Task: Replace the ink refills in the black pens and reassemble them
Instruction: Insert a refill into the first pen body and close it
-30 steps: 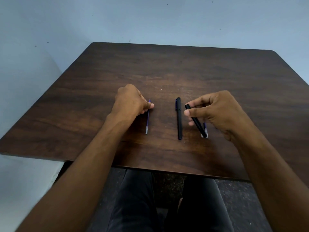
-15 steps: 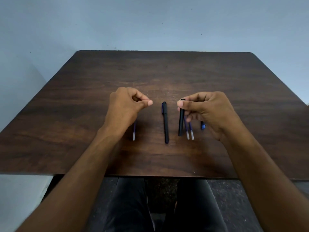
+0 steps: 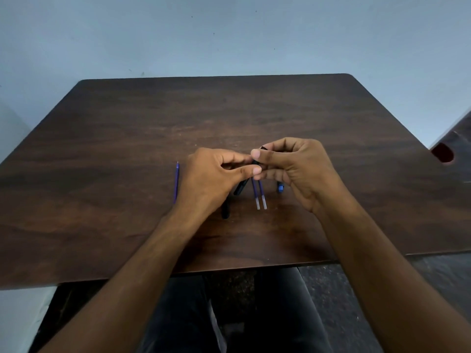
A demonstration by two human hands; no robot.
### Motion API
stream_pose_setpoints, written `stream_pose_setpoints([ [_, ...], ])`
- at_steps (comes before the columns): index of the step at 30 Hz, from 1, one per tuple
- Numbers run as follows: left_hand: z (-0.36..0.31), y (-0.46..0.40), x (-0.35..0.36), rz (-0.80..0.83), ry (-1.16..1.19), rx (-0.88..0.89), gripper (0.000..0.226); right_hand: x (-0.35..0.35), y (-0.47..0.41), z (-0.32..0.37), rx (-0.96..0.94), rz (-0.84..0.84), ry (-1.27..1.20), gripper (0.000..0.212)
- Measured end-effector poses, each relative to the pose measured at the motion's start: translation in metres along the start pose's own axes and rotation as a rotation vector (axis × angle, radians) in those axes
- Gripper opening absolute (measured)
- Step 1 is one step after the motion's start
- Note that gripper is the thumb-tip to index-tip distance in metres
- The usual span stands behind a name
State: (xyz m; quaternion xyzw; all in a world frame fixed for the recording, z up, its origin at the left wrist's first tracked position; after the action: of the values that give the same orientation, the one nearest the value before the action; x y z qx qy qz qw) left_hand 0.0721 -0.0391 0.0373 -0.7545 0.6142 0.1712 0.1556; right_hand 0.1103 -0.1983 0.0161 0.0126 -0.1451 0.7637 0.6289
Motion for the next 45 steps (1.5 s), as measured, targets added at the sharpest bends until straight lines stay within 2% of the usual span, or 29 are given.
stream_pose_setpoints([
  [6,-0.004,0.000,-0.010,-0.097,-0.073,0.035,0.022,-0.010,-0.001,0.003,0.054,0.030,0.037,0.040],
  [9,-0.001,-0.002,-0.019,-0.125,-0.117,0.035,0.025,-0.027,-0.005,0.010,0.027,-0.025,0.163,0.026],
  [12,0.005,-0.004,-0.026,-0.157,-0.164,0.019,0.028,-0.038,-0.005,0.014,0.022,-0.038,0.371,0.016],
  [17,0.009,0.000,-0.024,-0.154,-0.214,0.005,0.028,-0.034,-0.007,0.009,0.116,0.024,0.807,0.025],
  [20,0.007,0.001,-0.026,-0.176,-0.224,0.017,0.028,-0.019,-0.014,0.008,0.103,0.090,1.078,0.025],
  [23,0.006,0.002,-0.028,-0.192,-0.232,0.022,0.029,-0.006,-0.020,0.002,0.087,0.114,1.222,0.024],
  [32,0.013,0.001,-0.028,-0.179,-0.236,-0.002,0.031,-0.003,-0.022,-0.013,0.176,0.139,1.321,0.034],
  [45,0.014,0.002,-0.033,-0.185,-0.235,0.016,0.030,0.008,-0.026,-0.012,0.193,0.184,1.465,0.043],
])
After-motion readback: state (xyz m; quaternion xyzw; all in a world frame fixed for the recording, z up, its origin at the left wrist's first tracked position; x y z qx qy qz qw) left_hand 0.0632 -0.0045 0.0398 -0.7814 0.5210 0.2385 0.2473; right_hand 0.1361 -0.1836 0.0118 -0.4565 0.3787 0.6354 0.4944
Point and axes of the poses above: each hand's wrist, its own y-axis away from the middle knuckle, its own x-axis out of the palm, z = x × y, the point moved 10 cm from there along -y, towards the middle knuckle, and after that the axes turned 15 degrees about -x, right-handed, at the moved point
